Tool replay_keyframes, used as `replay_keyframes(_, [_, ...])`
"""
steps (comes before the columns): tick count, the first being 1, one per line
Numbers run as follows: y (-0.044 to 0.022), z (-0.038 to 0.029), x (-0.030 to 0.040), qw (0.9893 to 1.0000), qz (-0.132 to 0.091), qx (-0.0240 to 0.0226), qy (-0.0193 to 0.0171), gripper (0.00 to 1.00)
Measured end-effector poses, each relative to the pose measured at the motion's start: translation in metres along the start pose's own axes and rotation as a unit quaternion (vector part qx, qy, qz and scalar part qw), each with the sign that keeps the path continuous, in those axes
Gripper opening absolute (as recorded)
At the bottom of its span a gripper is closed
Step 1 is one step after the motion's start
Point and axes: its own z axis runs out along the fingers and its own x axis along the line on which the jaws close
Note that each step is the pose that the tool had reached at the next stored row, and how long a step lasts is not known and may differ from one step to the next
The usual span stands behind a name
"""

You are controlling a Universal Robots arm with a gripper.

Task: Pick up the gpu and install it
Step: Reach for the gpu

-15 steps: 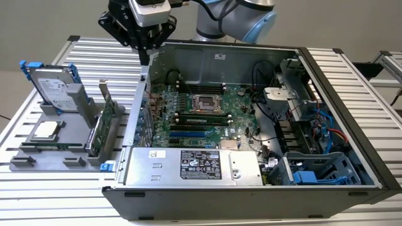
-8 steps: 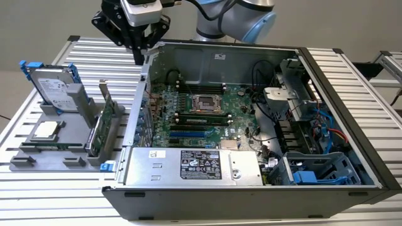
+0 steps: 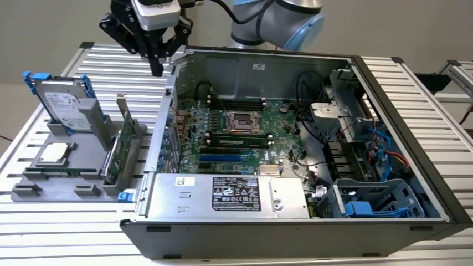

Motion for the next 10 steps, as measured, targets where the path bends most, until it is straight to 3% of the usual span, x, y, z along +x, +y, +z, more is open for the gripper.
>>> replay_keyframes(10, [-0.001, -0.0003, 0.0138, 1.0, 0.0, 0.0, 0.0, 0.0])
